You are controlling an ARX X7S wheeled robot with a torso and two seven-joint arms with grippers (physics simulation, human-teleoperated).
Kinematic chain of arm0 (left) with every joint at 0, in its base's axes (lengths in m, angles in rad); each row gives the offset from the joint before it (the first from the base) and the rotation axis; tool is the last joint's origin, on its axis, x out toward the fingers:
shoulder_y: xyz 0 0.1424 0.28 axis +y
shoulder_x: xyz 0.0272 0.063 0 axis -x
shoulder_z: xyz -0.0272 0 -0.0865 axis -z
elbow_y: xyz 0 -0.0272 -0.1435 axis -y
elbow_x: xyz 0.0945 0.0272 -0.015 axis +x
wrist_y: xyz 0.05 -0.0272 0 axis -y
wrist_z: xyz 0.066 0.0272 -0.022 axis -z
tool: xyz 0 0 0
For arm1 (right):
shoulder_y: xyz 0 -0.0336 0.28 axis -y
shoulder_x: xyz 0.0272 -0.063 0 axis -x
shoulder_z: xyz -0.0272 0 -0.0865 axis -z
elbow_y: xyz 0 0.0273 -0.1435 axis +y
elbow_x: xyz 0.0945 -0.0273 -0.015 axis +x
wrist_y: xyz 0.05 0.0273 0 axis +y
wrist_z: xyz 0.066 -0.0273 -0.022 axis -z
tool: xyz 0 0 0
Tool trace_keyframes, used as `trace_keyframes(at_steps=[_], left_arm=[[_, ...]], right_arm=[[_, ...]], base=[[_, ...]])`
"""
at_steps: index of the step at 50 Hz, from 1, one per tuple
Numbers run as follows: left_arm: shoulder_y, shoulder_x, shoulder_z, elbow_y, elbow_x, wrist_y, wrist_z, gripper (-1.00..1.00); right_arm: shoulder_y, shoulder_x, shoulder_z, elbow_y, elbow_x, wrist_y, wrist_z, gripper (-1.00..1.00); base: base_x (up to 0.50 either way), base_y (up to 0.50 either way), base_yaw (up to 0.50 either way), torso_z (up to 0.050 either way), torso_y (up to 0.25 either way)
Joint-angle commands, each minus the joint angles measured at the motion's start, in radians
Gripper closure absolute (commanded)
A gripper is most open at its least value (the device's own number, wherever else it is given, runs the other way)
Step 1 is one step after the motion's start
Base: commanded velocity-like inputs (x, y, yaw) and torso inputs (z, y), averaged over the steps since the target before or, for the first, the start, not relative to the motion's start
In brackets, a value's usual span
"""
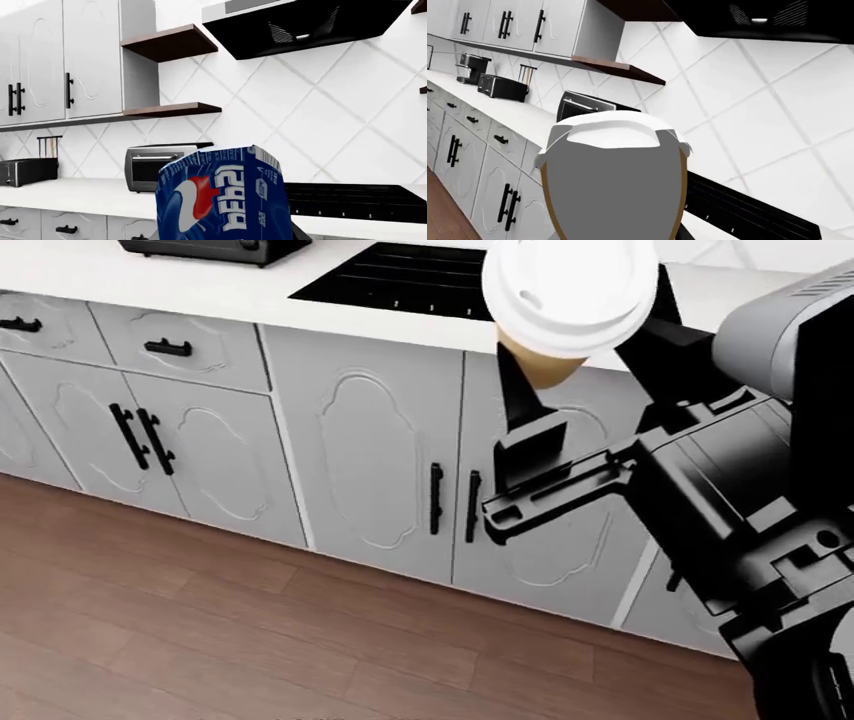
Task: Move the drinks to the dining counter.
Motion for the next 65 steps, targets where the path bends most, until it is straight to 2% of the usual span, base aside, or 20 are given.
trace_keyframes(at_steps=[1,65], left_arm=[[0.001,-0.002,-0.002,-0.001,-0.002,0.009,-0.004,1.00],[0.013,-0.008,0.004,0.005,0.013,0.022,0.012,1.00]], right_arm=[[0.003,0.001,-0.004,-0.003,-0.012,0.004,-0.012,1.00],[0.005,0.025,-0.040,-0.006,-0.008,-0.020,-0.027,1.00]], base=[[0.00,0.00,0.50,0.000,0.000],[0.00,0.00,0.50,0.000,0.000]])
